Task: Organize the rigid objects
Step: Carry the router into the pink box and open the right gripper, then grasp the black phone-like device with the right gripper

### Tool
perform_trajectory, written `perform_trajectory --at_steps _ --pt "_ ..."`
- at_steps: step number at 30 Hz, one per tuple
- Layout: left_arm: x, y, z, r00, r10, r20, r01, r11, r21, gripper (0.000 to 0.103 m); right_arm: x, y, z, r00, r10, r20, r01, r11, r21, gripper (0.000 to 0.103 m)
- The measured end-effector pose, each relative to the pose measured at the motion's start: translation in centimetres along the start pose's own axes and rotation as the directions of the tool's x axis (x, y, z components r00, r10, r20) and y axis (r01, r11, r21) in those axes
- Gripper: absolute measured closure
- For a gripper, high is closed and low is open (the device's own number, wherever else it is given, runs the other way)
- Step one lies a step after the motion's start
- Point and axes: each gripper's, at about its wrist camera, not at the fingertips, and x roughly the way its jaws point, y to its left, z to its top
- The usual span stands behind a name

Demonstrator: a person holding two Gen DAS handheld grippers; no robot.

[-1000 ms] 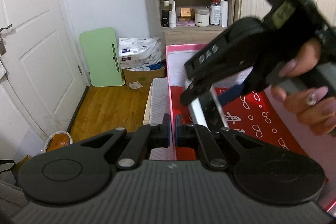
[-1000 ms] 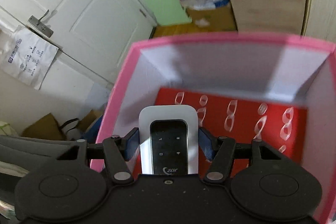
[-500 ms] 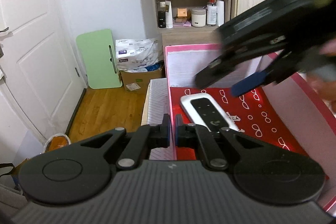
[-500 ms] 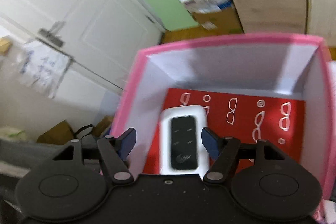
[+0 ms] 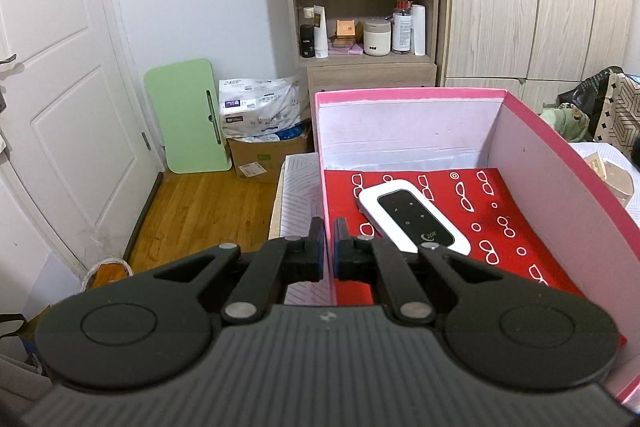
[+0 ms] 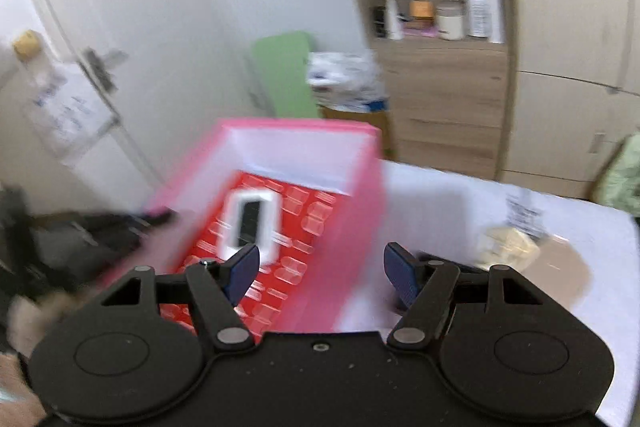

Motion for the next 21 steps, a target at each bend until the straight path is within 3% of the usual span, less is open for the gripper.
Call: perform_trajectory --at_steps 5,8,11,16,21 --pt "-0.3 -0.1 -0.1 1.000 0.000 0.010 0.000 1.000 0.002 0.099 2.4 -2.3 -2.2 0.989 -0.138 -0.058 0.133 0.988 -0.073 0.029" --pt "-0.3 0.0 0.0 1.000 -0.001 0.015 0.001 1.000 0.000 0.099 3.8 -2.5 -2.8 0.982 -0.179 -0.055 0.168 0.972 -0.166 0.026" --pt "-0.3 0.0 0.1 1.000 -0.001 0.014 0.001 1.000 0.001 0.099 5.0 -2.0 -3.0 0.984 -0.170 -0.053 0.145 0.938 -0.316 0.015" --pt "-0.3 0.0 0.0 1.000 0.003 0.013 -0.003 1.000 0.007 0.099 6.1 -2.4 -2.0 0.984 -0.141 -0.111 0.081 0.901 -0.426 0.015" --pt "-0.3 -0.1 0.1 1.000 0.004 0.012 -0.004 1.000 0.013 0.099 7.7 -2.3 -1.9 0.971 -0.147 -0.190 0.003 0.799 -0.601 0.015"
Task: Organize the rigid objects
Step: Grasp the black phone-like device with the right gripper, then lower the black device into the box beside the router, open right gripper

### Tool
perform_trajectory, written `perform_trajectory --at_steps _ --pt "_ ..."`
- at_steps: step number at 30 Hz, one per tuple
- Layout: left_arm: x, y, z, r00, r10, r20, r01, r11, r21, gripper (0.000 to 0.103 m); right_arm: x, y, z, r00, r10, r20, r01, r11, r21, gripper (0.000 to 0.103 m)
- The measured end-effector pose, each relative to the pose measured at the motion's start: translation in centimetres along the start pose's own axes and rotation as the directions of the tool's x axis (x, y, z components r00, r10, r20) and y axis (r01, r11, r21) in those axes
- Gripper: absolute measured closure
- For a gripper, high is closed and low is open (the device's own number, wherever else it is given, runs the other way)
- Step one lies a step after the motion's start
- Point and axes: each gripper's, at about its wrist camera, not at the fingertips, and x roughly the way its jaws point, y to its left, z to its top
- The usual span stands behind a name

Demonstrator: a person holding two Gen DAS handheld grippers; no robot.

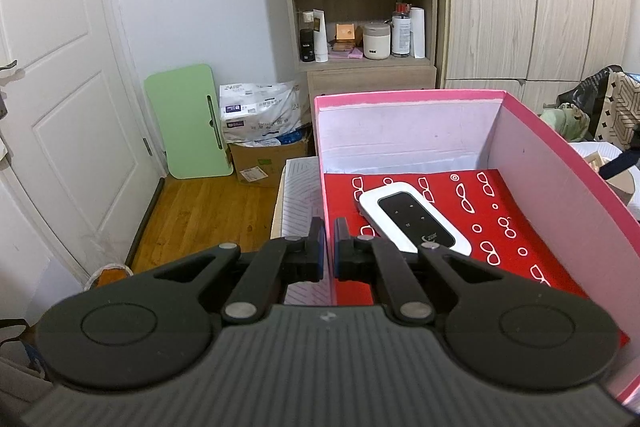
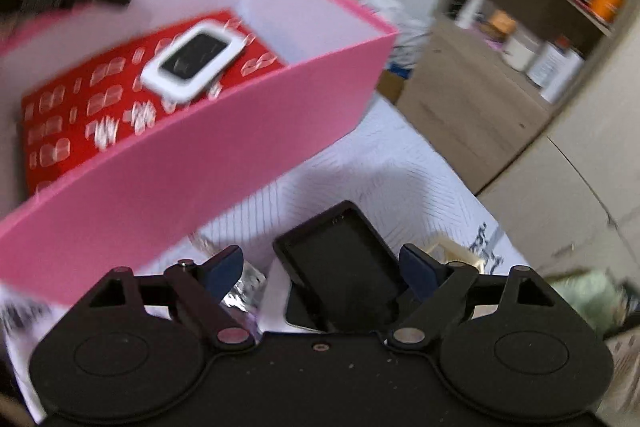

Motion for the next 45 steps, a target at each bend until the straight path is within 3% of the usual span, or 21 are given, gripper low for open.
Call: perform_trajectory --at_steps 4,9,11,14,18,20,21,22,23,27,31,35,41,43,45 --pt "0.0 -0.1 0.1 1.000 0.006 -0.002 -0.006 1.000 0.009 0.099 0.2 -1.1 0.7 0.993 0.120 -0.001 -0.120 0.989 -0.084 0.016" --pt "0.0 -0.1 0.1 1.000 0.000 -0.001 0.000 1.000 0.006 0.099 1.2 -3.0 1.4 0.989 0.141 -0.037 -0.143 0.985 -0.092 0.016" --pt "0.0 -0.1 0.1 1.000 -0.001 0.000 0.001 1.000 0.006 0.099 2.4 -3.4 1.3 0.978 0.199 -0.069 -0.202 0.978 -0.055 0.017" --pt "0.1 -0.1 0.1 1.000 -0.002 0.000 0.002 1.000 0.004 0.099 3.2 -3.1 0.8 0.985 0.168 -0.035 -0.169 0.986 -0.005 0.023" --pt "0.0 0.0 0.1 1.000 -0.008 0.000 0.008 1.000 -0.003 0.099 2.6 -3.1 0.5 0.987 0.161 0.016 -0.162 0.982 0.099 0.025" --pt "0.1 0.1 0.1 1.000 -0.011 0.001 0.011 1.000 -0.004 0.098 2.2 -2.6 0.5 0.993 0.115 0.032 -0.118 0.985 0.126 0.027" --pt "0.1 0.1 0.1 1.000 -0.010 0.001 0.010 1.000 -0.004 0.098 2.0 -2.4 0.5 0.994 0.098 0.040 -0.103 0.984 0.148 0.031" --pt "0.1 0.1 0.1 1.000 -0.012 0.001 0.012 1.000 -0.006 0.098 1.6 -2.4 0.4 0.994 0.090 0.059 -0.099 0.980 0.171 0.048" --pt "0.1 0.1 0.1 1.000 -0.012 0.001 0.012 1.000 -0.008 0.098 1.2 -2.4 0.3 0.993 0.092 0.074 -0.105 0.975 0.196 0.086" --pt "0.1 0.3 0.1 1.000 -0.014 0.002 0.014 1.000 -0.011 0.098 1.0 -2.4 0.1 0.995 0.082 0.053 -0.093 0.964 0.250 0.084" --pt "0.1 0.2 0.0 1.000 -0.015 0.002 0.015 1.000 -0.013 0.098 1.5 -1.7 -0.5 0.999 0.044 0.031 -0.050 0.978 0.201 0.083" --pt "0.1 0.3 0.0 1.000 -0.014 0.001 0.014 1.000 -0.013 0.098 1.3 -1.1 -0.4 0.999 0.043 0.033 -0.048 0.986 0.159 0.073" --pt "0.1 0.3 0.0 1.000 -0.015 0.002 0.016 1.000 -0.015 0.098 2.6 -0.1 1.1 1.000 -0.020 -0.002 0.021 0.992 0.127 0.072" --pt "0.1 0.3 0.0 1.000 -0.015 0.001 0.015 1.000 -0.012 0.098 2.8 0.0 1.5 0.998 -0.063 -0.011 0.064 0.988 0.142 0.096" --pt "0.1 0.3 0.0 1.000 -0.015 0.002 0.015 1.000 -0.014 0.097 2.4 -0.4 1.6 0.999 -0.053 -0.005 0.053 0.976 0.212 0.096"
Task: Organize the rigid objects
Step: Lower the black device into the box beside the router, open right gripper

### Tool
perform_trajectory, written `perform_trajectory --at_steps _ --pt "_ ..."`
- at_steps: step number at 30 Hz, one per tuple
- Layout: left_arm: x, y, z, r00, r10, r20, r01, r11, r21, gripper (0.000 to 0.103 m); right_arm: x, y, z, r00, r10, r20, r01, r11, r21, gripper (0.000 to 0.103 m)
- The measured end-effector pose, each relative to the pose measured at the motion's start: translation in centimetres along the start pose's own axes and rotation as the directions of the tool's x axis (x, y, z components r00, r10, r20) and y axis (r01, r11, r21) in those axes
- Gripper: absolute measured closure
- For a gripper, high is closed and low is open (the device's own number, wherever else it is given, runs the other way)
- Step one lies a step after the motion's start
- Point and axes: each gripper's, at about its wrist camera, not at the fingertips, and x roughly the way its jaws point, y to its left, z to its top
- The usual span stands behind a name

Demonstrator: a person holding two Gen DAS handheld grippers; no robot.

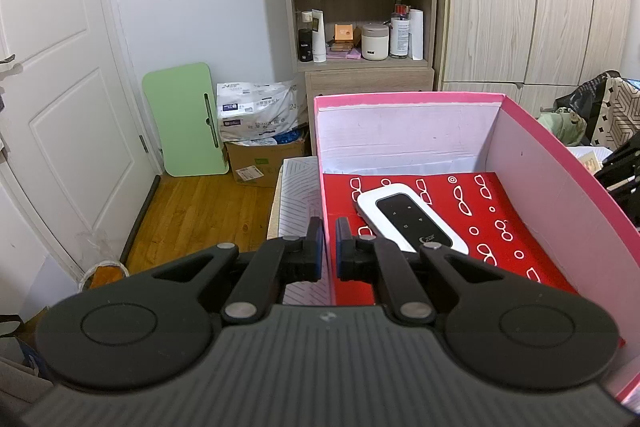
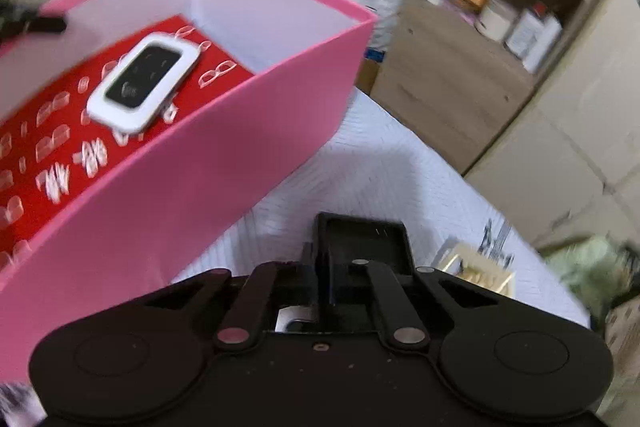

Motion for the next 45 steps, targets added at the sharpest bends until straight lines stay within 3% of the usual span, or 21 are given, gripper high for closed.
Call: perform_trajectory --at_steps 7,15,19,25,30,32,36,40,42,44,45 --pt "0.0 -0.2 0.1 1.000 0.000 -0.002 0.000 1.000 0.004 0.097 -3.1 -0.2 -1.0 0.994 0.004 0.111 -0.017 0.993 0.118 0.096" --pt "0.0 -0.3 0.1 1.000 0.000 -0.002 0.000 1.000 0.005 0.097 -8.3 1.9 0.2 0.973 -0.016 0.230 -0.007 0.995 0.097 0.096" --pt "0.0 -0.3 0.1 1.000 -0.001 -0.003 0.001 1.000 0.003 0.097 -11.0 3.7 2.8 0.957 0.045 0.288 -0.061 0.997 0.047 0.096" --pt "0.1 -0.3 0.1 1.000 -0.001 -0.003 0.001 1.000 0.003 0.097 -9.7 8.0 8.5 0.957 0.188 0.223 -0.182 0.982 -0.049 0.096" --pt "0.1 -0.2 0.1 1.000 -0.006 -0.002 0.006 1.000 -0.006 0.097 -4.8 9.4 11.5 0.944 0.303 0.131 -0.313 0.948 0.061 0.096" --pt "0.1 -0.2 0.1 1.000 -0.006 -0.002 0.006 1.000 -0.003 0.097 -2.4 9.8 11.9 0.959 0.268 0.097 -0.275 0.959 0.073 0.096" --pt "0.1 -0.1 0.1 1.000 0.000 -0.003 0.000 1.000 -0.008 0.097 0.8 10.1 11.7 0.990 0.118 0.074 -0.121 0.992 0.028 0.096" --pt "0.2 -0.1 0.1 1.000 0.010 -0.006 -0.010 1.000 -0.009 0.098 3.1 9.6 11.7 0.995 0.101 0.016 -0.102 0.993 0.061 0.096" --pt "0.2 -0.1 0.1 1.000 0.009 -0.008 -0.010 1.000 -0.007 0.098 3.3 9.5 11.8 0.996 0.086 0.011 -0.087 0.994 0.065 0.091" --pt "0.2 -0.1 0.2 1.000 0.011 -0.008 -0.011 1.000 -0.007 0.098 2.4 9.5 11.7 0.994 0.097 0.051 -0.101 0.992 0.082 0.088" --pt "0.2 -0.1 0.2 1.000 0.009 -0.008 -0.009 1.000 -0.010 0.098 1.7 9.3 11.6 0.993 0.098 0.064 -0.103 0.991 0.087 0.081"
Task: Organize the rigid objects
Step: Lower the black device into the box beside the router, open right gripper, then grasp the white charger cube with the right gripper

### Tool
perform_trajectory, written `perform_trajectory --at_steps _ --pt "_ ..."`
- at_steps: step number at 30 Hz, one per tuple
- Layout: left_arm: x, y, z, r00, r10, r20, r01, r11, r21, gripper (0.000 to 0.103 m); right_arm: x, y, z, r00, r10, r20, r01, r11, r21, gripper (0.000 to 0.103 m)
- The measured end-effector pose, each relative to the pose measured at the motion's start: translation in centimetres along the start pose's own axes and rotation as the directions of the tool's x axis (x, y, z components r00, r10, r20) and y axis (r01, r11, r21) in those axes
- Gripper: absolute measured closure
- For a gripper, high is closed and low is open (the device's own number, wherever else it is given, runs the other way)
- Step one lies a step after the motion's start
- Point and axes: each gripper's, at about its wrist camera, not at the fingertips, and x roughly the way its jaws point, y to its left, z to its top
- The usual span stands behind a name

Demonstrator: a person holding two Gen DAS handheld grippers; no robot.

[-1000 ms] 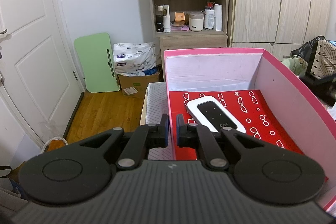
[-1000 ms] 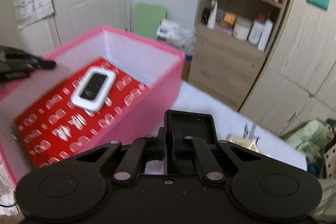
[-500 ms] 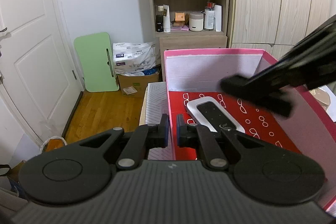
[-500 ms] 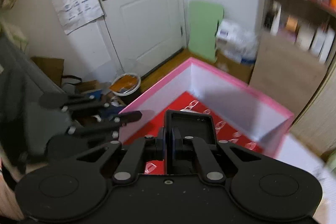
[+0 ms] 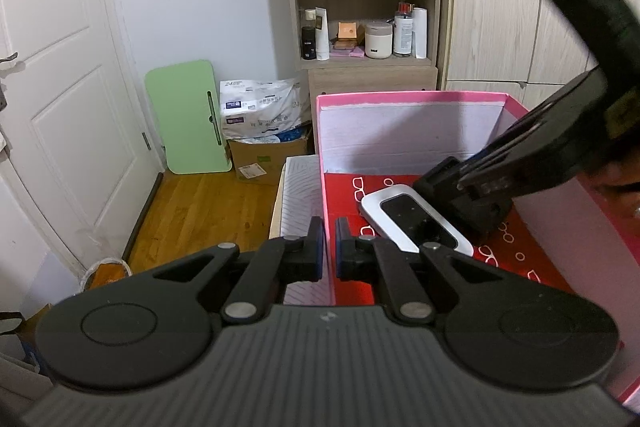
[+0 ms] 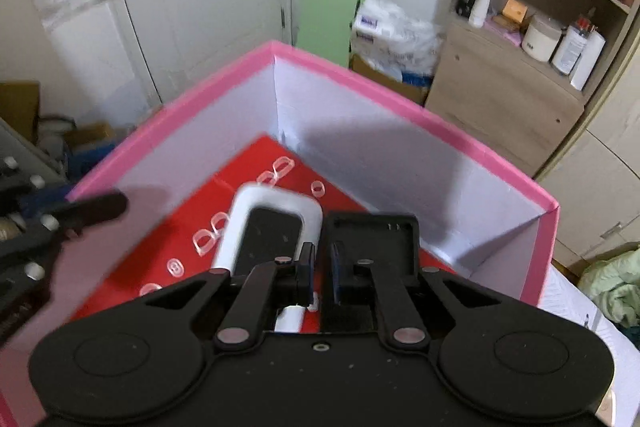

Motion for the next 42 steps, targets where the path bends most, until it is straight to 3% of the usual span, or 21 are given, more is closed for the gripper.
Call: perform_trajectory --at_steps 7,10,15,20,23,27,34,37,39,42 --pt "0.1 0.1 0.1 1.000 -0.002 -0.006 0.002 1.000 0.001 0.098 -6.7 -1.1 -2.9 0.995 0.069 0.076 -0.077 0.993 0.094 0.074" --pt "0.1 0.0 0.1 1.000 -0.001 -0.004 0.001 1.000 0.007 0.098 -10.1 -2.0 -5.2 0.993 0.058 0.099 -0.071 0.988 0.136 0.071" --pt "0.2 0.1 0.0 1.000 -0.005 -0.004 0.005 1.000 -0.002 0.098 -13.2 -3.8 -11.0 0.993 -0.052 0.105 0.022 0.963 0.269 0.061" --pt "0.2 0.1 0.0 1.000 -0.010 -0.003 0.010 1.000 -0.004 0.098 -12.4 -5.7 -17.8 0.987 -0.159 -0.021 0.154 0.902 0.404 0.061" --pt "0.3 0.1 0.1 1.000 -0.011 -0.004 0.011 1.000 -0.003 0.098 -12.1 -6.2 -20.6 0.981 -0.189 -0.053 0.192 0.871 0.453 0.056" --pt "0.3 -0.2 0.1 1.000 0.005 -0.008 -0.005 1.000 0.017 0.098 -11.3 -6.6 -21.8 0.979 -0.192 -0.072 0.202 0.847 0.491 0.049" --pt "0.3 -0.4 0.1 1.000 0.011 -0.015 -0.010 0.999 0.040 0.098 -8.0 -6.4 -21.0 0.965 -0.240 -0.107 0.263 0.866 0.426 0.041" --pt "0.3 -0.5 0.1 1.000 0.009 -0.014 -0.009 0.999 0.040 0.098 -7.3 -6.8 -20.9 0.957 -0.263 -0.123 0.291 0.859 0.421 0.041" --pt "0.3 -0.4 0.1 1.000 0.005 -0.013 -0.005 0.999 0.033 0.098 -7.7 -6.8 -21.1 0.960 -0.254 -0.115 0.279 0.864 0.420 0.047" --pt "0.4 -0.3 0.1 1.000 0.000 -0.014 0.000 1.000 0.028 0.098 -8.6 -6.9 -21.2 0.967 -0.240 -0.088 0.255 0.872 0.418 0.048"
